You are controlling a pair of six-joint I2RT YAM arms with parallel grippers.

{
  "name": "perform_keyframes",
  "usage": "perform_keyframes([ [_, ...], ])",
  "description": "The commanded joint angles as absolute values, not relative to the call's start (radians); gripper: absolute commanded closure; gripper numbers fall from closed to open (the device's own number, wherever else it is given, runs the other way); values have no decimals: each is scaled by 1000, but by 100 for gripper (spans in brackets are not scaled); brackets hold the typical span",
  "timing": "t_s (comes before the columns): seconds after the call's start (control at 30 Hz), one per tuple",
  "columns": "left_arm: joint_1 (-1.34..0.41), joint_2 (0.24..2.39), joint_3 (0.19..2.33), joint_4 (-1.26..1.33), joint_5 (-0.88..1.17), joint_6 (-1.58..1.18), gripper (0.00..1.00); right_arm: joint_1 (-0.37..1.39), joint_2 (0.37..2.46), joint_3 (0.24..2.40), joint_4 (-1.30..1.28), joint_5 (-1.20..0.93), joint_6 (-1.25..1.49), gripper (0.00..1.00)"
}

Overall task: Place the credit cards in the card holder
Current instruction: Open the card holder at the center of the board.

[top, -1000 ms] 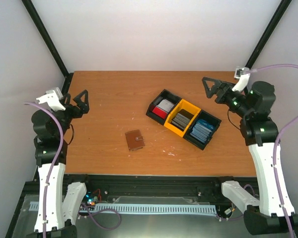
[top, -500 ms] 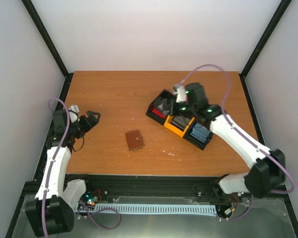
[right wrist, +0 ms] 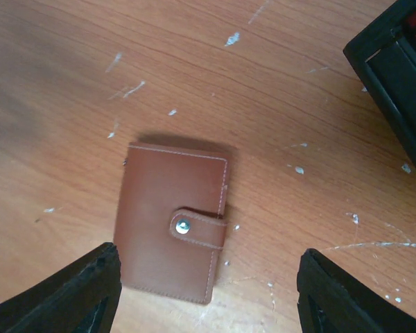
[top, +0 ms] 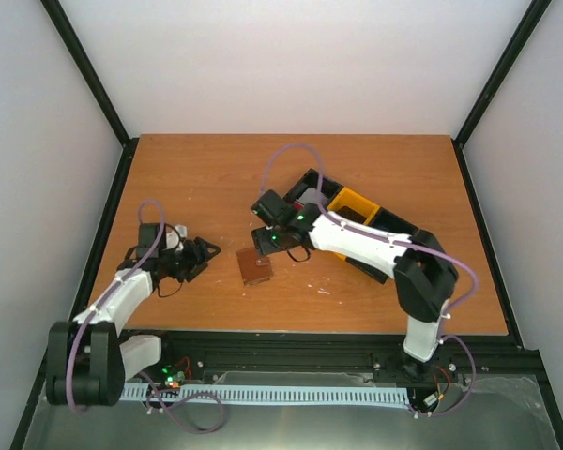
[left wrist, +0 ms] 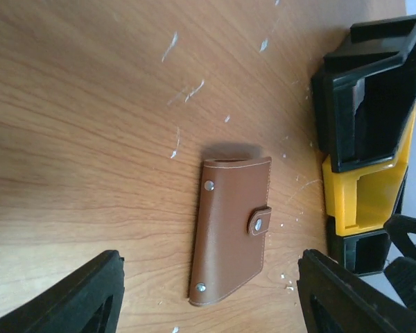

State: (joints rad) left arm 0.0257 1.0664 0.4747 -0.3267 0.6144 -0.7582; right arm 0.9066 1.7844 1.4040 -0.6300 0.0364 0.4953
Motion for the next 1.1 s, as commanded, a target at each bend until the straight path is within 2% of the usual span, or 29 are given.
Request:
perform_keyframes([
  [0.0, -56, 1180, 462, -141, 666, -828, 32, 956, 1906, 1536, -787, 200, 473, 33],
  [0.27, -159, 1294, 424, 20, 646, -855, 39, 992, 2067, 1631, -792, 102, 423, 37],
  [0.4, -179, 1353, 406, 66, 648, -856, 45, 992, 2115, 1667, -794, 75, 438, 47],
  [0.53, -198, 1392, 414, 77, 641, -858, 48, 992, 2132, 1664, -809, 73, 461, 50],
  [0.87, -212, 1417, 404, 85, 631, -860, 49, 984, 2172, 1634, -764, 50, 460, 54],
  [1.07, -212, 1436, 377, 131, 679, -874, 48, 938, 2132, 1547, -677, -64, 461, 65],
])
